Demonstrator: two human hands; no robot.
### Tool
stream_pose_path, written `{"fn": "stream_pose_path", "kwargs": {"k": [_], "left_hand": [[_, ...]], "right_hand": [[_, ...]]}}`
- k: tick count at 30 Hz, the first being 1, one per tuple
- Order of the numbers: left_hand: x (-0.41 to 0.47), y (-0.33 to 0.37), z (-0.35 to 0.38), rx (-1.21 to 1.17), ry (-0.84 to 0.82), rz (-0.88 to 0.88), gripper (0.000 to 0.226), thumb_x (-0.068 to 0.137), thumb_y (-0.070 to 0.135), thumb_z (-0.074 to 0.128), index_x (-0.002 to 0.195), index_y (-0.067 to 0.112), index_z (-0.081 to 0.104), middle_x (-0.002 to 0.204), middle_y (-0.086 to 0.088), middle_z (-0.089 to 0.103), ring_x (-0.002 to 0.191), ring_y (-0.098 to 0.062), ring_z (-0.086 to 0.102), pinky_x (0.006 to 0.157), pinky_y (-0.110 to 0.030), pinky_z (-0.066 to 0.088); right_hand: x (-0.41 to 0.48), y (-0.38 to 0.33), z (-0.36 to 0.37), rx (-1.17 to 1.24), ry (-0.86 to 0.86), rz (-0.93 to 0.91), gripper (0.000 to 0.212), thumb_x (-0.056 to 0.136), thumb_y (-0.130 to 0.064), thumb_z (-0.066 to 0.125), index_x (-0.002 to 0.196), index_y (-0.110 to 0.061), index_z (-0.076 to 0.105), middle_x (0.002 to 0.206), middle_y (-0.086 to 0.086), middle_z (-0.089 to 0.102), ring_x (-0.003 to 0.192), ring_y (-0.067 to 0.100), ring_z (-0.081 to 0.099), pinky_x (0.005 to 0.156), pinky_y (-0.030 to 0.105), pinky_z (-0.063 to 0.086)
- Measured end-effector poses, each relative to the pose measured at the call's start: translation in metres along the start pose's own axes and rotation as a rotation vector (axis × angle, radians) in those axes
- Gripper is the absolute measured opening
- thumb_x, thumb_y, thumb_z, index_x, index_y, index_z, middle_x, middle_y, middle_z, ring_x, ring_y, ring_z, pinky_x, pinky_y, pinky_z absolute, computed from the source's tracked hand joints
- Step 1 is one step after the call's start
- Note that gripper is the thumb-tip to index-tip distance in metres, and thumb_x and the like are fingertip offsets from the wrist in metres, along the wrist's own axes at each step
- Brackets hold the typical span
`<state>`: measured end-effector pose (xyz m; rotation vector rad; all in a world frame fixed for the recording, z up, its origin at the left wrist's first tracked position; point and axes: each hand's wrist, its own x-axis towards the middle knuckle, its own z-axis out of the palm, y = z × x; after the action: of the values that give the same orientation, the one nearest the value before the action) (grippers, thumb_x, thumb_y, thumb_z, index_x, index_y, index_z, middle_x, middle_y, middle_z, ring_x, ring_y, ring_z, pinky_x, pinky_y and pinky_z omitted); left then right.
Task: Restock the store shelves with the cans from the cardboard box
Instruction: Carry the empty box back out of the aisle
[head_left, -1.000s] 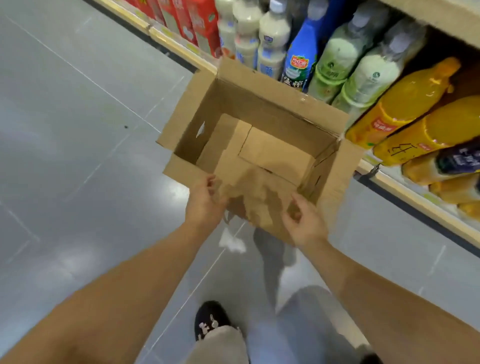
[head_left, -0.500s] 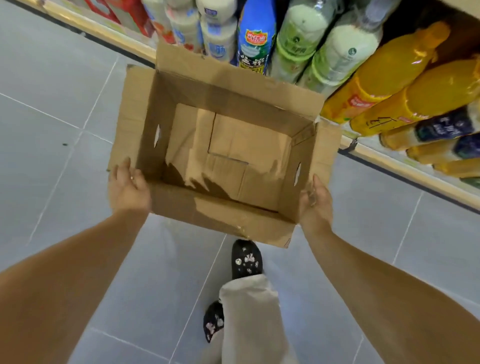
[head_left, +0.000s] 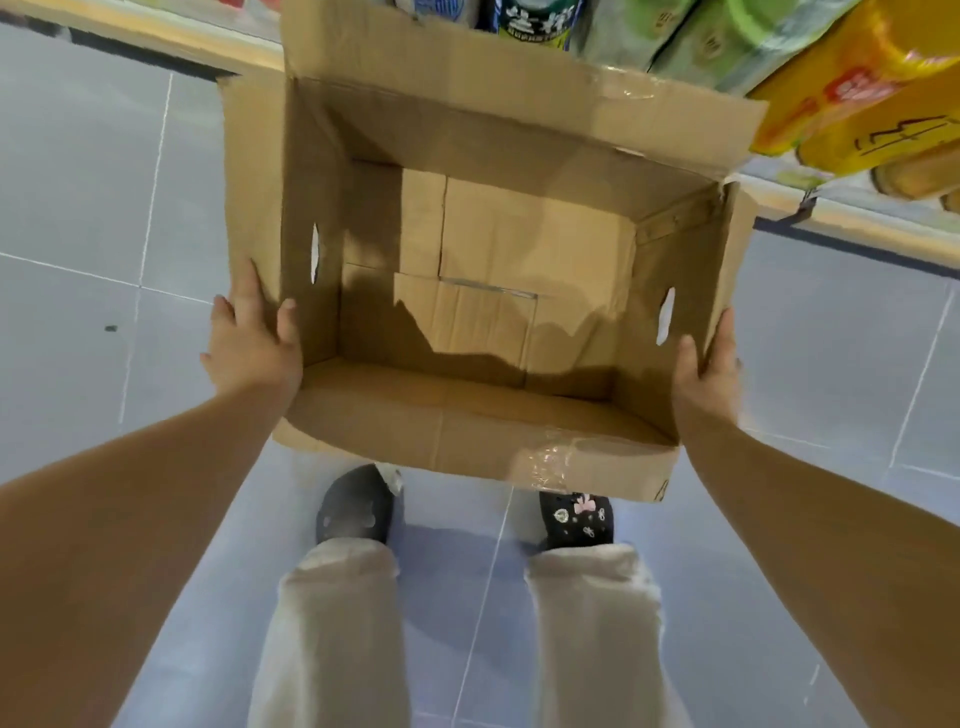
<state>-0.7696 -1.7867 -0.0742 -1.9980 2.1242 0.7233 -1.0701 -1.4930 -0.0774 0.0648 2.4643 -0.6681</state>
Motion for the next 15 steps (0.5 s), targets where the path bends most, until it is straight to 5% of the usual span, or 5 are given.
{"fn": "stream_pose_path", "kwargs": {"k": [3, 8, 15], "left_hand": [[0.013, -0.004, -0.01, -0.013, -0.044, 0.043, 0.054, 0.094, 0.049, 0.031, 0.145, 0.039, 0.015, 0.133, -0.014, 0.049, 0.117, -0.039, 0.048, 0.099, -0.053, 0.038], [0.03, -0.002, -0.041, 0.075, -0.107, 0.171, 0.051, 0.094, 0.048, 0.024, 0.143, 0.043, 0.012, 0.121, -0.014, 0.057, 0.104, -0.041, 0.055, 0.086, -0.048, 0.043], [0.001, 0.028, -0.117, 0.183, -0.254, 0.423, 0.05, 0.096, 0.049, 0.021, 0.139, 0.056, -0.003, 0.121, -0.015, 0.056, 0.1, -0.039, 0.056, 0.082, -0.043, 0.042]], "right_hand": [[-0.02, 0.011, 0.015, 0.115, 0.061, 0.054, 0.053, 0.097, -0.049, 0.034, 0.146, -0.045, 0.014, 0.143, 0.001, 0.042, 0.103, 0.009, 0.039, 0.092, 0.026, 0.029], [-0.068, 0.023, 0.025, 0.21, 0.168, 0.099, 0.052, 0.097, -0.05, 0.035, 0.146, -0.038, 0.025, 0.142, -0.002, 0.047, 0.128, 0.02, 0.044, 0.096, 0.02, 0.026], [-0.17, 0.032, -0.027, 0.308, 0.274, 0.155, 0.047, 0.1, -0.038, 0.031, 0.147, -0.037, 0.025, 0.144, -0.007, 0.043, 0.132, 0.019, 0.04, 0.1, 0.019, 0.025]]}}
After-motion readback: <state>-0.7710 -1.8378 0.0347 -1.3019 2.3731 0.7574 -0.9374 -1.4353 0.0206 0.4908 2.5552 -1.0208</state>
